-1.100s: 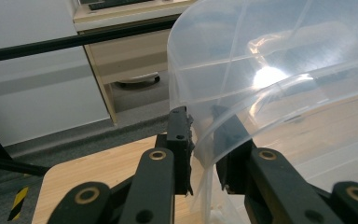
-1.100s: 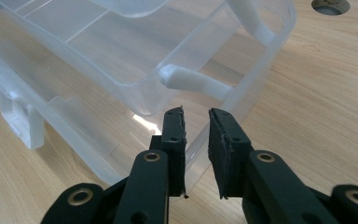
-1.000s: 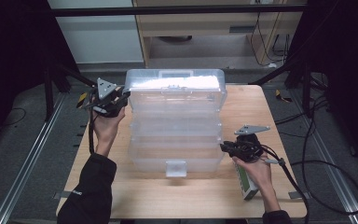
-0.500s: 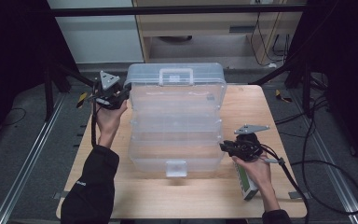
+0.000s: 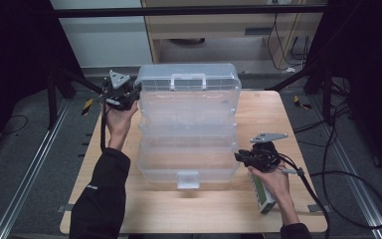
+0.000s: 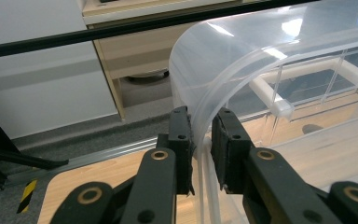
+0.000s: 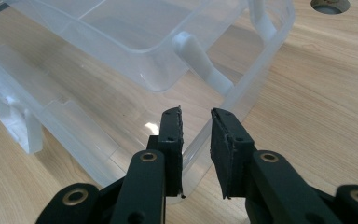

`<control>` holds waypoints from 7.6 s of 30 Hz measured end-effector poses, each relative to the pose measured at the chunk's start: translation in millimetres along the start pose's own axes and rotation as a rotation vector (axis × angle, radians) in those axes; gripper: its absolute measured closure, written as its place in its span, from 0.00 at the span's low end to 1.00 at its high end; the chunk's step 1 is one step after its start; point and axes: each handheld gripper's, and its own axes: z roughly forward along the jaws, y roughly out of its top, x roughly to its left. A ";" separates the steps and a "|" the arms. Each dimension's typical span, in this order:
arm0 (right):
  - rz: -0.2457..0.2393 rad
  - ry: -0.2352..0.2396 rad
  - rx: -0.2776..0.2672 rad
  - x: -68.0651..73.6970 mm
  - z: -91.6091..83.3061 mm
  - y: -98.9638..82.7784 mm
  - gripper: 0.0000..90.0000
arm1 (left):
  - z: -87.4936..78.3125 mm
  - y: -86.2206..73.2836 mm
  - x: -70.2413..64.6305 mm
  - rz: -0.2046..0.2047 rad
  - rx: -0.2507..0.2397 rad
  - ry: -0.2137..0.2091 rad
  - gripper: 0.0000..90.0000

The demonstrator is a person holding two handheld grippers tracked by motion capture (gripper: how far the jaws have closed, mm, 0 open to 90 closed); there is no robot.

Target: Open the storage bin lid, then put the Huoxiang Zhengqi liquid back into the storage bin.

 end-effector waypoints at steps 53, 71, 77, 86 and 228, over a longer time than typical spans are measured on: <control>-0.001 -0.004 0.014 0.0 0.0 1.1 0.82 | 60.3 7.0 20.4 -0.021 0.116 -0.026 0.78; -0.002 -0.006 0.019 0.1 0.5 2.6 0.83 | -38.0 -20.7 29.6 -0.003 0.092 -0.041 0.70; 0.001 -0.005 0.016 -0.1 0.5 2.3 0.83 | -71.0 -40.2 25.3 -0.016 0.097 -0.089 0.66; 0.007 -0.012 0.012 1.1 0.7 1.8 0.83 | -94.2 -84.1 16.2 0.003 0.149 -0.133 0.64; 0.091 -0.240 0.346 12.1 -63.3 -6.2 0.49 | -89.3 -158.6 41.2 -0.047 0.327 -0.008 0.42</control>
